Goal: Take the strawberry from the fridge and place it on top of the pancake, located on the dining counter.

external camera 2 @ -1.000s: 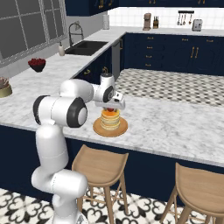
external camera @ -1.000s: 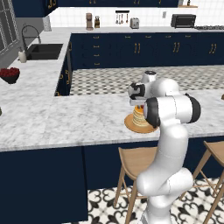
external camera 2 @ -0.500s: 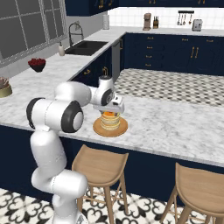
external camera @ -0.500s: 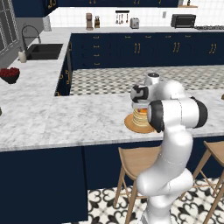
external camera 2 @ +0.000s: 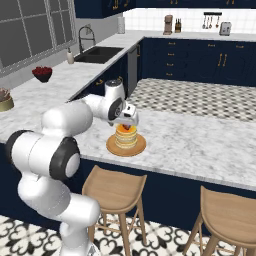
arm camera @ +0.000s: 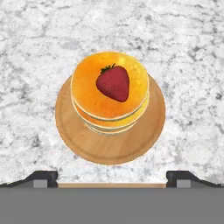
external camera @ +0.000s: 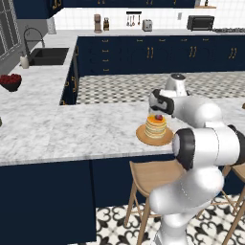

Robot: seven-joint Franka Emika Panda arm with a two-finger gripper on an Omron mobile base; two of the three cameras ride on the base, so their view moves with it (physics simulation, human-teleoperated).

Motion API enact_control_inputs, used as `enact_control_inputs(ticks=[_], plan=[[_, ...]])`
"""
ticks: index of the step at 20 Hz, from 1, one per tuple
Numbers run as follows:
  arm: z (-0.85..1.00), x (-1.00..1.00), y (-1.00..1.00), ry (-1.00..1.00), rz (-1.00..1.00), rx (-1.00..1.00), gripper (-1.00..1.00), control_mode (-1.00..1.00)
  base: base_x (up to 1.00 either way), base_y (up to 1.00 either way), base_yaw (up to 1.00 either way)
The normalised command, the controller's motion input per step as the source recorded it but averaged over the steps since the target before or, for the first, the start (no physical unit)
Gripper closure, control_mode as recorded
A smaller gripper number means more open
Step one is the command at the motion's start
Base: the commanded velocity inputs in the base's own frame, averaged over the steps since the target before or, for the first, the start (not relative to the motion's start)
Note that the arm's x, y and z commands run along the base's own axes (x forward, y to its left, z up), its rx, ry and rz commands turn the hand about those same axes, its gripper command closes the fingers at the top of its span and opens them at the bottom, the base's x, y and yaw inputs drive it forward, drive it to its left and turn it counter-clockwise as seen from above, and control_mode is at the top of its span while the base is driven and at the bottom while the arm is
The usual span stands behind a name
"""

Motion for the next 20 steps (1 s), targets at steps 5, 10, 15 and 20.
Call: enact_control_inputs(ticks=[5, 10, 15, 20], plan=[[1.00, -0.93, 0.23, -0.09, 0.00, 0.00, -1.00, -1.00, 0.00, 0.00, 0.00], [1.00, -1.00, 0.33, -0.15, 0.00, 0.00, -1.00, -1.00, 0.00, 0.00, 0.00], [0.79, -1.00, 0.20, -0.30, 0.00, 0.00, -1.00, -1.00, 0.00, 0.00, 0.00], [0.62, -1.00, 0.09, -0.24, 0.00, 0.00, -1.00, -1.00, 0.00, 0.00, 0.00]])
